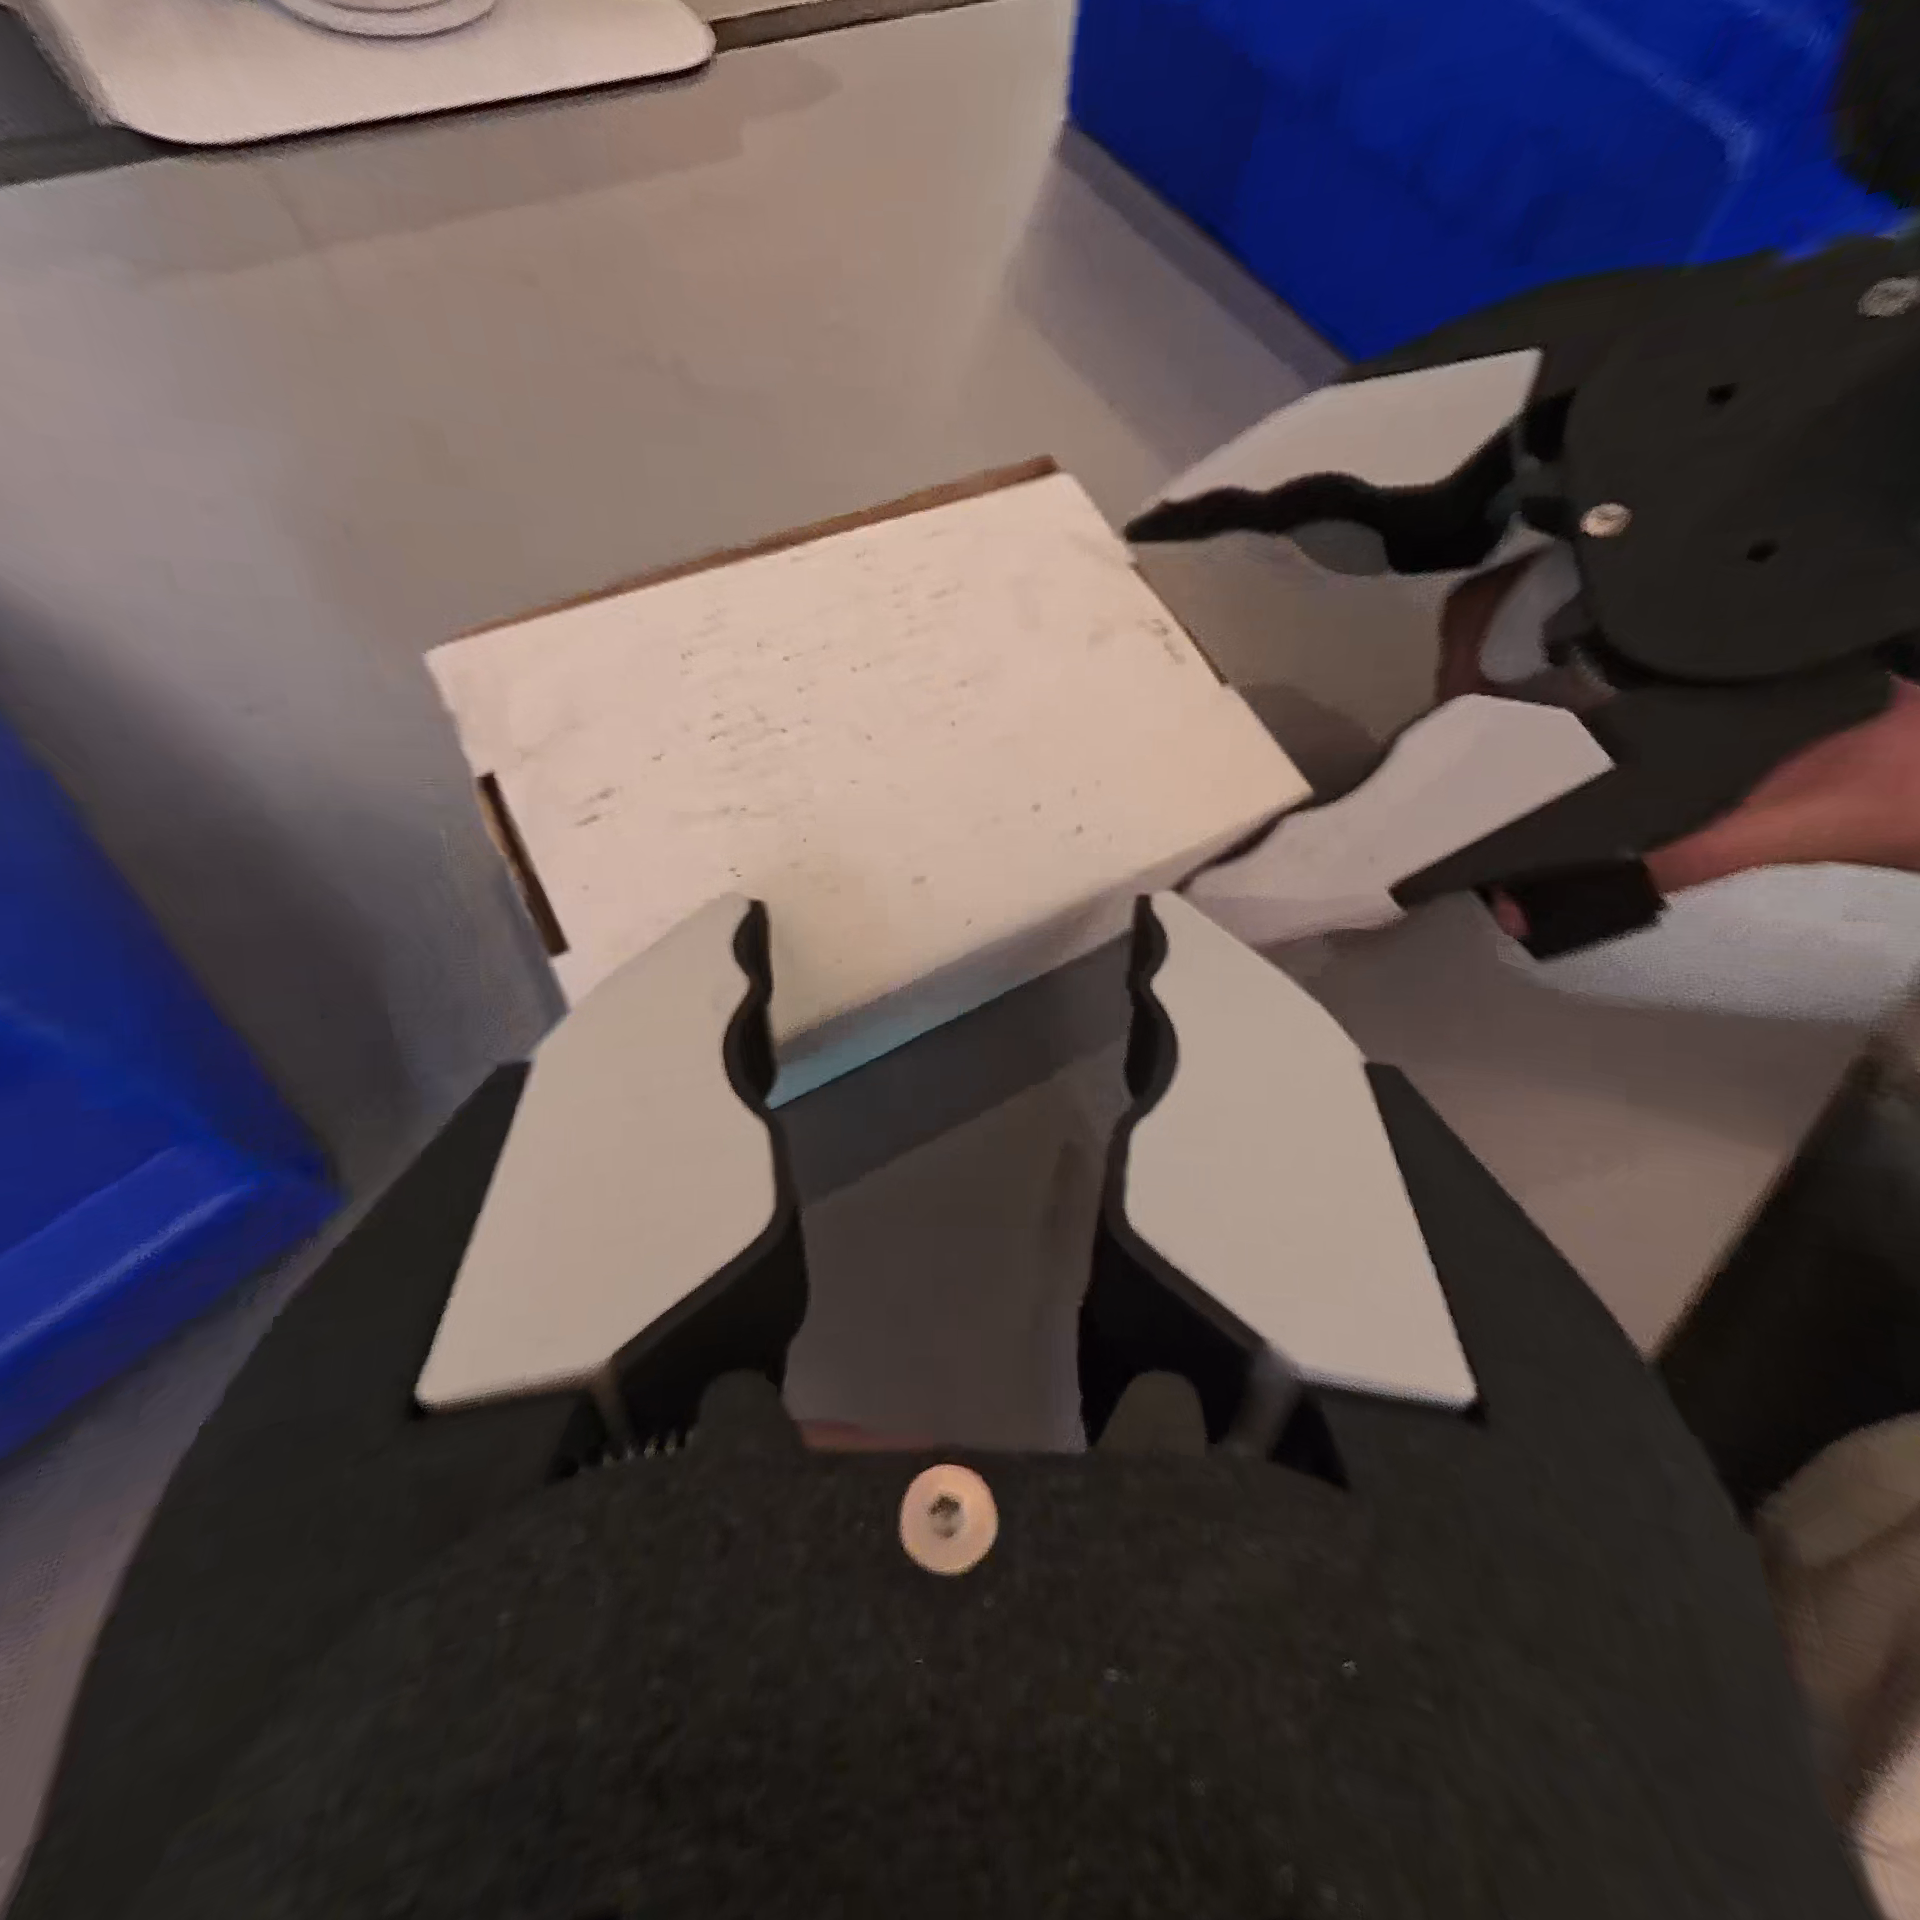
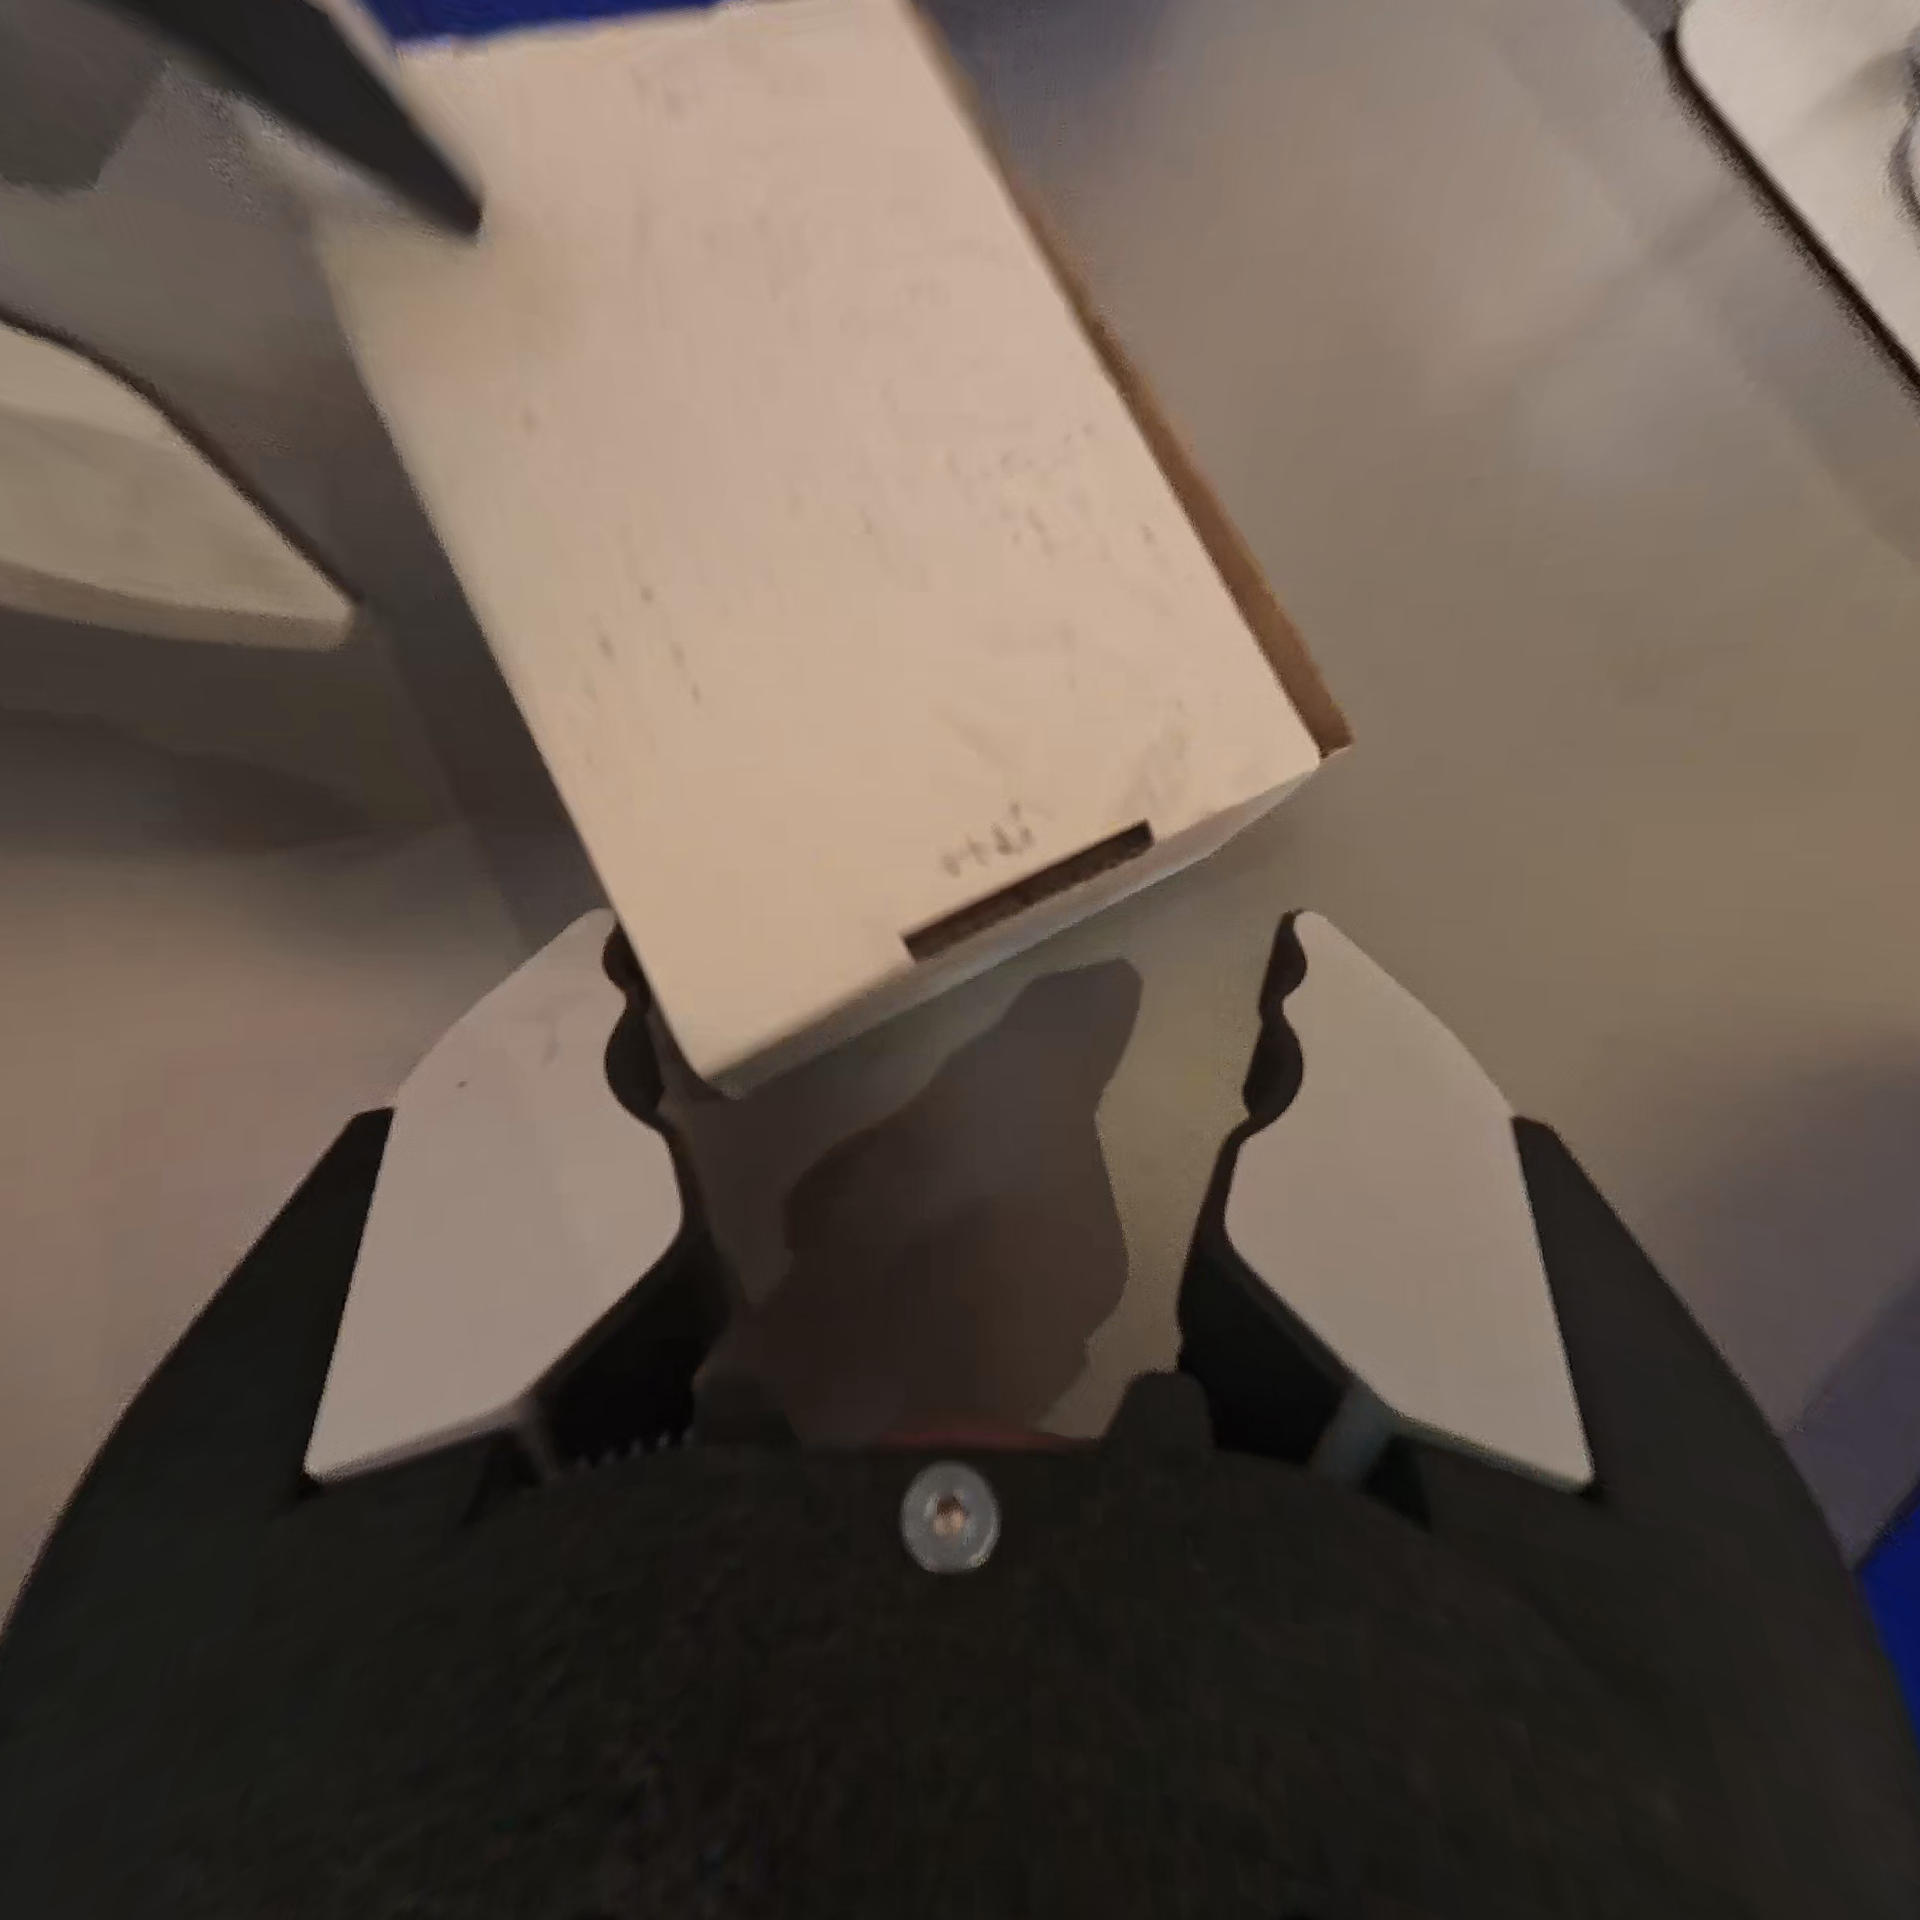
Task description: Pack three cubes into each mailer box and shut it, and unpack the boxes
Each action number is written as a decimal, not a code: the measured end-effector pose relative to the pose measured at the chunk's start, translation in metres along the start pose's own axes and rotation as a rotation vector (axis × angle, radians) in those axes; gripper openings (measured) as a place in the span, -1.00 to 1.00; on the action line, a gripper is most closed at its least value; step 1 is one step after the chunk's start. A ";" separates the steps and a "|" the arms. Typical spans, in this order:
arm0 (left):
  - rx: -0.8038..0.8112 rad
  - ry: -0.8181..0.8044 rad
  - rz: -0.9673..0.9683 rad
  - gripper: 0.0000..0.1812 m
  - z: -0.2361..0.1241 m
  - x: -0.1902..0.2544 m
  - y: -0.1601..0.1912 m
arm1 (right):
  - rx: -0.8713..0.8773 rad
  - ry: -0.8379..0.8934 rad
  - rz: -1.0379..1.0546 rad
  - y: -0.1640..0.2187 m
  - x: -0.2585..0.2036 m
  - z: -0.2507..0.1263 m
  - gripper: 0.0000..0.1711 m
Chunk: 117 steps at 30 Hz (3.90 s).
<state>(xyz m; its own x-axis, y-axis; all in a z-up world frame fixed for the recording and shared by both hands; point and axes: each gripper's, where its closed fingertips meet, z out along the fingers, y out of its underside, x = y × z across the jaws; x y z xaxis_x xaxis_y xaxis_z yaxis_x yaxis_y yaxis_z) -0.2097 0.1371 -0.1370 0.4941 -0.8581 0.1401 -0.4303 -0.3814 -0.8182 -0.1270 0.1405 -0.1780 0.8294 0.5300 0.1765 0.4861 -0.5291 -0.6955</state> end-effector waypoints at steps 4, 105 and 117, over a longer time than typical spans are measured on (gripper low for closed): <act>0.030 0.072 -0.034 -0.21 -0.007 0.020 -0.014 | 0.013 -0.177 0.139 0.017 0.008 -0.026 0.13; 0.006 0.252 0.350 -0.16 0.047 0.017 -0.015 | 0.246 0.425 -0.821 -0.118 -0.021 -0.053 -0.41; -0.004 0.262 0.352 -0.16 0.044 0.013 -0.013 | 0.015 0.559 -0.805 -0.061 0.076 -0.100 -0.10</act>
<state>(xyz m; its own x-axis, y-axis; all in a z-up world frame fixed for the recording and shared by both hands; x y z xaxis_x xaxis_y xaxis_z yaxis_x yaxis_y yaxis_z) -0.1643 0.1463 -0.1492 0.1089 -0.9940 -0.0093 -0.5415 -0.0515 -0.8391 -0.0663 0.1466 -0.0528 0.2645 0.3364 0.9038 0.9633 -0.1363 -0.2312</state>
